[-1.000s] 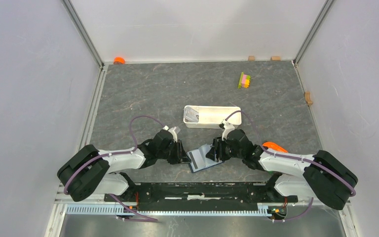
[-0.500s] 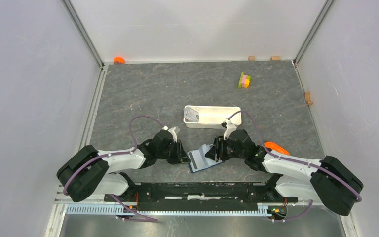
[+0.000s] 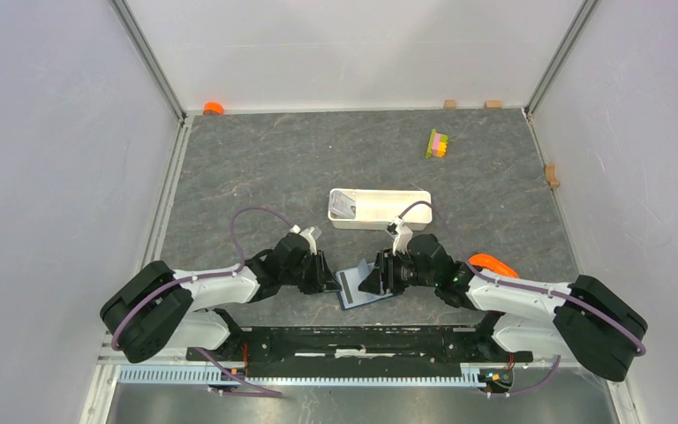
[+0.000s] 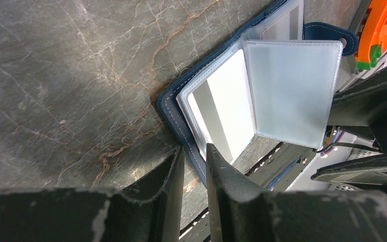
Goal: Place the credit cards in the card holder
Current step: Insert the credit card into the card holder.
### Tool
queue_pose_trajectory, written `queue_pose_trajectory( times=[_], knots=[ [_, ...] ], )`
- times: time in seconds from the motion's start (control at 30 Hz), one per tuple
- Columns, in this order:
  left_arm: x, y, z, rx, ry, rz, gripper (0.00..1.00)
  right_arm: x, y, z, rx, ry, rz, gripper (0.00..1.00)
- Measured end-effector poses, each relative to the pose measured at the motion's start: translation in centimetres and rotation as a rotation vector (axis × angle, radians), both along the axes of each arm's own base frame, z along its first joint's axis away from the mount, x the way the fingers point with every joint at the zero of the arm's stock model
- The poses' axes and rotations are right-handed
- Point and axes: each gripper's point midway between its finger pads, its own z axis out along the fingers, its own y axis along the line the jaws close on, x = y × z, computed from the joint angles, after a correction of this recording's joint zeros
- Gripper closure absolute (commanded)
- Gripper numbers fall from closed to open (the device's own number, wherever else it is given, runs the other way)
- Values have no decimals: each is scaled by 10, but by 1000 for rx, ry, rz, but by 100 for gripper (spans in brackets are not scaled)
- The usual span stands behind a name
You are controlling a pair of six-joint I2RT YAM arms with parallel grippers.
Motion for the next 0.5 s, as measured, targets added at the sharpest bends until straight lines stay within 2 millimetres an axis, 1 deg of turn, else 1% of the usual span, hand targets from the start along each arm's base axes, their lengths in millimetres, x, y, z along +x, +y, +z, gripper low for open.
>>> queue_pose_trajectory(
  times=[0.13, 0.2, 0.27, 0.5],
  knots=[
    [0, 1, 0, 2, -2, 3, 70, -6, 1, -6, -18, 16, 16, 47],
    [1, 2, 0, 7, -6, 9, 70, -7, 0, -8, -32, 17, 18, 50],
    [2, 3, 0, 11, -8, 13, 70, -7, -1, -9, -43, 15, 16, 53],
    [1, 6, 0, 25, -8, 22, 70, -1, -4, -7, -81, -5, -4, 53]
  ],
)
